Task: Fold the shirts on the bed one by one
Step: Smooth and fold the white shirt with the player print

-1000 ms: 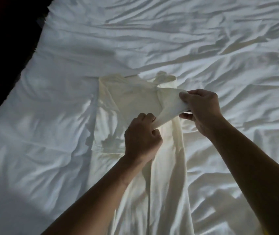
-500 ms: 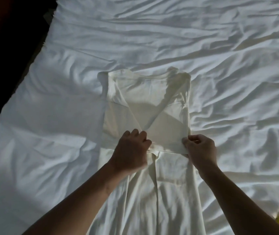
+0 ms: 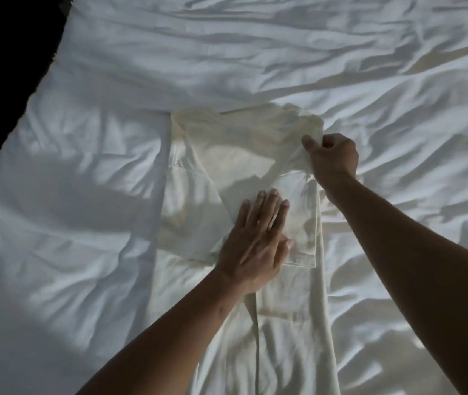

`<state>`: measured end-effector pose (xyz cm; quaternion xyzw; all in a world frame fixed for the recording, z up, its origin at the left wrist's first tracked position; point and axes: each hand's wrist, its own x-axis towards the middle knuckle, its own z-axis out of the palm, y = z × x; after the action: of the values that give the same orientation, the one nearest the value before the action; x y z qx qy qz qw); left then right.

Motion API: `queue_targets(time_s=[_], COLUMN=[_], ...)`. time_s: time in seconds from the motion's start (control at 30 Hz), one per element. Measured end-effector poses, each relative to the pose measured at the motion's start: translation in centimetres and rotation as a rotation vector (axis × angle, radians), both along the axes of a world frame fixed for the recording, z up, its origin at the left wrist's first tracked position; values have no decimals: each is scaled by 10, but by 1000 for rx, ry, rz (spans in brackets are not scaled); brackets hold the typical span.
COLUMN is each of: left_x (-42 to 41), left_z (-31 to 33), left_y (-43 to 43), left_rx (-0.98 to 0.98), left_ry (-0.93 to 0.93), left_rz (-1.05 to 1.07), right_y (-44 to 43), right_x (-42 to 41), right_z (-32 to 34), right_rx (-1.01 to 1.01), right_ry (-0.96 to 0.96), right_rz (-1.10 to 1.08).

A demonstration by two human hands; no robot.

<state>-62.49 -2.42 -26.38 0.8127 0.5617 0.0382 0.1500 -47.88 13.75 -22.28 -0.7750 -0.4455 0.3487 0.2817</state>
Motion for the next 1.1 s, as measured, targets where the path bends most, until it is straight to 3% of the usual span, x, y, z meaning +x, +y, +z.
queue_targets(time_s=[0.27,0.43,0.6,0.8,1.1], left_x=[14,17,13,-16,-12], left_z=[-17,-22,-12,-14,-9], left_y=[-11,-12,-13,-30,-143], left_rx=[57,96,140,161,61], left_ry=[31,47,-10,143,92], left_rz=[77,82,155,276,244], right_y=[45,39,-50,-167,-304], right_x=[4,4,-8,-6,2], right_z=[-17,-23,-19,-56,-46], right_rx=[-56,38,435,231,141], right_ry=[-55,-243,-469,-687,-651], right_rz=[51,102,255,791,799])
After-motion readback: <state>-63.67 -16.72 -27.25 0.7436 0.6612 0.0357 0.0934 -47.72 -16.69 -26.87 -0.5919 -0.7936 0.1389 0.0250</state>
